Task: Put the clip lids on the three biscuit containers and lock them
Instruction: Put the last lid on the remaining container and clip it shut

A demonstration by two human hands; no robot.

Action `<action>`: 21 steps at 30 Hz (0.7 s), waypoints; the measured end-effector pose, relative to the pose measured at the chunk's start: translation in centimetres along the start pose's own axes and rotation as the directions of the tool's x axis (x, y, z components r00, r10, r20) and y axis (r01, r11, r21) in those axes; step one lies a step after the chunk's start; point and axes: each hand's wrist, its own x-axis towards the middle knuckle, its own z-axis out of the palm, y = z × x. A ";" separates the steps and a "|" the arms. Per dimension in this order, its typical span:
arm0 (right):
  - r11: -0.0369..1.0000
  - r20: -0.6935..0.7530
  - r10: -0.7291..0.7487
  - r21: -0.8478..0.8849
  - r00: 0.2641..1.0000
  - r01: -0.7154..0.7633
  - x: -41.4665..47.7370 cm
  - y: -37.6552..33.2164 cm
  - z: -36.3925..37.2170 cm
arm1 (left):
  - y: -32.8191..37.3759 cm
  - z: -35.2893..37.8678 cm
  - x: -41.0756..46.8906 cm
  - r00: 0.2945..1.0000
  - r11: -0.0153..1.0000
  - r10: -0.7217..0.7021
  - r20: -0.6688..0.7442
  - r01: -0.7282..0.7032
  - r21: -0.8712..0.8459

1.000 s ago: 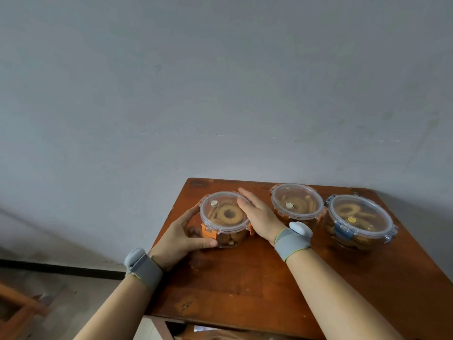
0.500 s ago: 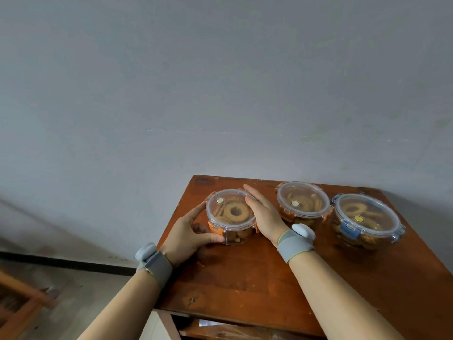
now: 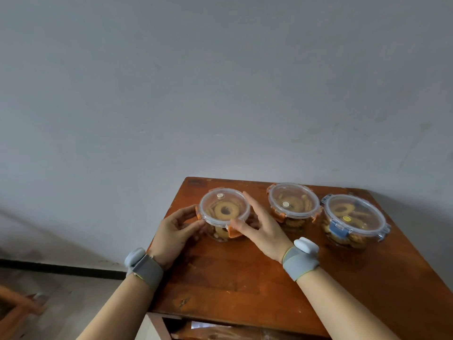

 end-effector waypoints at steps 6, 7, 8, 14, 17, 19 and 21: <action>0.991 -0.068 -0.113 -0.075 0.991 0.108 -0.1 0.9 0.1 | -0.1 -0.1 0.1 1.000 1.000 -0.001 0.015 0.001 0.027; 0.992 -0.077 -0.117 -0.058 0.990 0.113 -0.1 1.0 0.1 | -0.3 -0.1 0.2 1.000 0.999 -0.006 0.013 0.006 0.035; 0.992 -0.084 -0.121 -0.049 0.989 0.117 -0.1 1.1 0.1 | -0.4 -0.2 0.3 1.000 0.999 -0.008 0.014 0.007 0.046; 0.990 -0.174 -0.134 -0.068 0.976 0.124 0.2 1.3 0.2 | -0.4 -0.3 0.4 0.999 0.996 0.006 0.038 -0.009 0.089; 0.989 -0.171 -0.132 -0.086 0.976 0.119 0.2 1.5 0.3 | -0.2 -0.2 0.4 0.999 0.994 0.008 0.031 -0.012 0.107; 0.989 -0.156 -0.136 -0.086 0.978 0.123 0.0 1.4 0.3 | 0.1 -0.1 0.2 1.000 0.993 0.008 0.013 -0.009 0.119; 0.990 -0.150 -0.137 -0.065 0.979 0.129 -0.2 1.3 0.4 | 0.5 0.0 0.0 1.000 0.993 0.006 -0.010 -0.005 0.121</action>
